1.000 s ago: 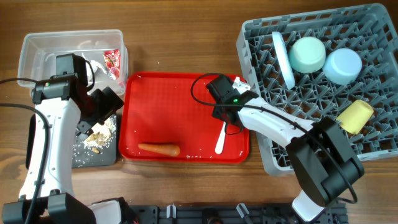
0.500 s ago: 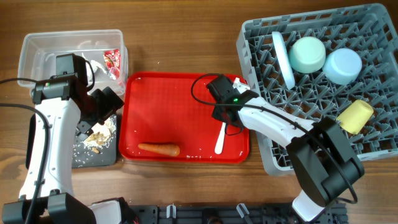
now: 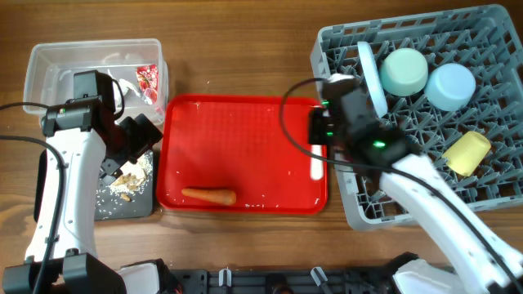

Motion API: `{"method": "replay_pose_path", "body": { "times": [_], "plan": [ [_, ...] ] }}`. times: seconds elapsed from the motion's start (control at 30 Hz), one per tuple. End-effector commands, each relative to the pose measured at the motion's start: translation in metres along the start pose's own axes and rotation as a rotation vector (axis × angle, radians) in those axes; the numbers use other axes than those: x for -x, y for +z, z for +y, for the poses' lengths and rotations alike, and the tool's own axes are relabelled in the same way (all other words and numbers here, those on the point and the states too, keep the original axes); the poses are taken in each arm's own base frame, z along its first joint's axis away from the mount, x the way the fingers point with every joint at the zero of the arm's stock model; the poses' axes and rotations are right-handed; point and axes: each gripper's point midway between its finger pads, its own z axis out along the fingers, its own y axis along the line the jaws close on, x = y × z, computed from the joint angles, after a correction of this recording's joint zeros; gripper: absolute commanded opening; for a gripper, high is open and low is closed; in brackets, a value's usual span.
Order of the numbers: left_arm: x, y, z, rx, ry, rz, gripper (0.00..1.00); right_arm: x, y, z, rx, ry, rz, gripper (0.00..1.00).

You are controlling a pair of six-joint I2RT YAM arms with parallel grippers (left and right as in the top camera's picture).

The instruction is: Sort waste into correct bins and load items into the dishwasher rack

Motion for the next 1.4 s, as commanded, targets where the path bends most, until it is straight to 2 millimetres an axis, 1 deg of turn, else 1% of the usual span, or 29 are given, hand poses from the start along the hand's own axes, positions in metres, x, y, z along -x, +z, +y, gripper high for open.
{"method": "replay_pose_path", "body": {
  "times": [0.0,0.03,0.1,0.17,0.2,0.3,0.33,0.4,0.43,0.47,0.53,0.57,0.63,0.67,0.7,0.73,0.77,0.83,0.87,0.9,1.0,1.07,1.13,1.2,1.27,1.37],
  "plan": [
    [0.001,-0.005,0.002,-0.005,-0.022,-0.019,1.0,0.02,-0.027,-0.035,-0.055,-0.159,-0.058,0.31],
    [0.001,-0.005,0.002,-0.006,-0.022,-0.019,1.0,0.02,-0.029,-0.047,-0.079,-0.189,-0.049,0.31],
    [0.002,-0.005,0.001,-0.008,-0.022,-0.024,1.0,0.012,-0.028,-0.067,-0.122,-0.259,0.004,0.31],
    [0.002,-0.005,0.001,-0.009,-0.022,-0.024,1.0,0.008,-0.026,-0.077,-0.148,-0.204,0.031,0.3],
    [0.002,-0.005,0.001,-0.009,-0.022,-0.024,1.0,0.008,-0.025,-0.075,-0.134,-0.198,0.03,0.29],
    [0.002,-0.005,0.001,-0.009,-0.022,-0.024,1.0,0.011,-0.023,-0.041,0.054,-0.231,0.011,0.33],
    [0.002,-0.005,0.001,-0.008,-0.022,-0.024,1.0,0.014,-0.025,-0.027,0.134,-0.238,-0.002,0.36],
    [0.002,-0.005,0.001,-0.009,-0.022,-0.024,1.0,0.019,-0.028,-0.005,0.248,-0.274,-0.035,0.36],
    [0.002,-0.005,0.001,-0.009,-0.022,-0.024,1.0,0.024,-0.031,0.008,0.292,-0.304,-0.068,0.38],
    [0.002,-0.005,0.001,-0.008,-0.022,-0.024,1.0,0.027,-0.031,0.017,0.309,-0.343,-0.09,0.39],
    [0.002,-0.005,0.001,-0.009,-0.022,-0.023,1.0,0.027,-0.028,0.048,0.365,-0.467,-0.131,0.47],
    [0.002,-0.005,0.001,-0.009,-0.022,-0.023,1.0,0.025,-0.025,0.057,0.382,-0.503,-0.136,0.5],
    [0.002,-0.005,0.001,-0.009,-0.022,-0.023,1.0,0.018,-0.011,0.084,0.428,-0.601,-0.144,0.57],
    [0.002,-0.005,0.001,-0.008,-0.021,-0.024,1.0,0.013,-0.001,0.095,0.44,-0.652,-0.146,0.63],
    [0.002,-0.005,0.001,-0.008,-0.022,-0.023,1.0,0.01,0.011,0.105,0.441,-0.686,-0.149,0.75],
    [0.002,-0.005,0.001,-0.008,-0.021,-0.023,1.0,0.007,0.02,0.111,0.443,-0.704,-0.15,0.83],
    [0.002,-0.005,0.001,-0.008,-0.021,-0.023,1.0,0.002,0.038,0.124,0.446,-0.748,-0.156,0.92],
    [0.002,-0.005,0.001,-0.008,-0.021,-0.024,1.0,-0.003,0.059,0.132,0.44,-0.788,-0.143,0.99],
    [0.002,-0.005,0.001,-0.008,-0.021,-0.024,1.0,-0.004,0.067,0.135,0.434,-0.804,-0.133,0.99],
    [0.002,-0.005,0.001,-0.008,-0.021,-0.024,1.0,-0.001,0.076,0.139,0.423,-0.816,-0.116,1.0],
    [0.002,-0.005,0.001,-0.008,-0.021,-0.023,1.0,0.015,0.094,0.151,0.398,-0.843,-0.073,1.0],
    [0.002,-0.005,0.001,-0.008,-0.022,-0.024,1.0,0.029,0.099,0.159,0.385,-0.835,-0.014,1.0],
    [0.002,-0.005,0.001,-0.009,-0.022,-0.024,1.0,0.045,0.093,0.169,0.388,-0.814,0.022,1.0],
    [0.002,-0.005,0.001,-0.009,-0.022,-0.024,1.0,0.05,0.09,0.176,0.398,-0.819,0.065,0.99],
    [0.002,-0.005,0.001,-0.009,-0.022,-0.023,1.0,0.043,0.098,0.177,0.39,-0.859,0.12,1.0],
    [0.002,-0.005,0.001,-0.007,-0.022,-0.021,1.0,0.028,0.115,0.183,0.399,-0.874,0.151,1.0]
  ]
}}
